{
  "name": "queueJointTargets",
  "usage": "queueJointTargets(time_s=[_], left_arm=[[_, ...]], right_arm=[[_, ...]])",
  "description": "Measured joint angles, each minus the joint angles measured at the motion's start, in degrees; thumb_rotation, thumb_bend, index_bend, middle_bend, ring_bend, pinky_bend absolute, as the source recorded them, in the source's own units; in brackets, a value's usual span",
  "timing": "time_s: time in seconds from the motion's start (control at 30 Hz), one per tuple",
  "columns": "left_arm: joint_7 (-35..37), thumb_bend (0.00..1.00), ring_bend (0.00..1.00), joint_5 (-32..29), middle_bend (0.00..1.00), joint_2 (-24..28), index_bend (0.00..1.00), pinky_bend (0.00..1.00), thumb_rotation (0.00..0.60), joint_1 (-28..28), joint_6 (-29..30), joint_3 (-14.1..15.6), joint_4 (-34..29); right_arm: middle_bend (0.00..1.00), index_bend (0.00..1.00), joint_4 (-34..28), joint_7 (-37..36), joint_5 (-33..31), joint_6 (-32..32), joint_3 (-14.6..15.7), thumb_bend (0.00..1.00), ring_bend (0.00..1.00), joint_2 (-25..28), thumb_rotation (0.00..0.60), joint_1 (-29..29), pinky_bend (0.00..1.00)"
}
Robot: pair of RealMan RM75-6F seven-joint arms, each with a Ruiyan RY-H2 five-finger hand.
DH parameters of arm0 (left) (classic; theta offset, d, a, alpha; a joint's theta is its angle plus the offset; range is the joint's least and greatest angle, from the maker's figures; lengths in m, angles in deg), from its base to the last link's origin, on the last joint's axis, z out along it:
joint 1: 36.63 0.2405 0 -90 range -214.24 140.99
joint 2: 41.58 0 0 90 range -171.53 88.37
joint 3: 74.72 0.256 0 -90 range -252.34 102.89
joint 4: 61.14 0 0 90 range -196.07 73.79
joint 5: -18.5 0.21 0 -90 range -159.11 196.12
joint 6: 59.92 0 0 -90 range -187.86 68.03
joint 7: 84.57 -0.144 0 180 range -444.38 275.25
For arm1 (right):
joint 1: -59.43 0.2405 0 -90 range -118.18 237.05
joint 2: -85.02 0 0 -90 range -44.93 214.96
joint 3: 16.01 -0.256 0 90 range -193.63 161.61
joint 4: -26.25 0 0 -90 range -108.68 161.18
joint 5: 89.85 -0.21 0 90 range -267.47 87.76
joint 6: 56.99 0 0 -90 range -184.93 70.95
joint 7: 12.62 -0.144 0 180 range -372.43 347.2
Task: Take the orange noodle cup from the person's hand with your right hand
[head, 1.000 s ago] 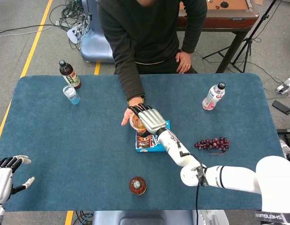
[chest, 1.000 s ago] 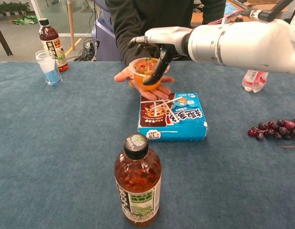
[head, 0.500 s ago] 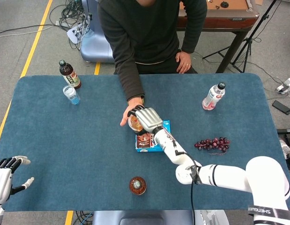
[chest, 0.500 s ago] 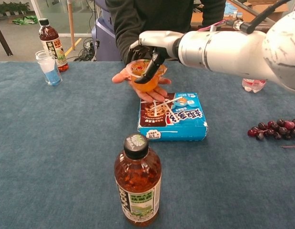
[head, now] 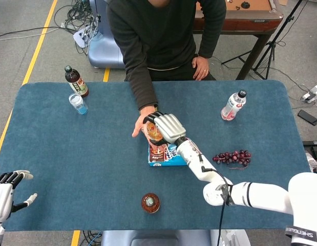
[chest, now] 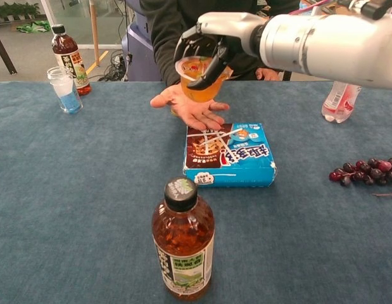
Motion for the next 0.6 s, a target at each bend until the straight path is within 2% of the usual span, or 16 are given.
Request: queueJointTargets(time_s=[0.2,0.37,0.6], left_arm=[[0.2,0.17,0.29,0.2,0.34,-0.1,0.41,0.22,0.6,0.0,0.0,0.1,0.2],[0.2,0.17,0.29,0.5,0.34,-0.1,0.41,0.22,0.6,0.0,0.0,0.1,0.1],[-0.3,0.17,0.29,1.0,0.34,-0.4,0.41,0.22,0.6,-0.3,-0.3,0.3,-0.2]], right_arm=[[0.34,0.46,-4.8,-1.3,1.7,2.5,1.1,0.44,0.18,5.8,0.6,-4.2,0.59],[0.34,0.46,-6.9,-2.5,3.0,3.9,3.8,0.44,0.18,10.1,0.6,-8.4,0.59],[0.34,0.46,-5.7,-5.0,3.9,4.0,6.7,0.44,0.18,11.3,0.6,-12.0,0.59]])
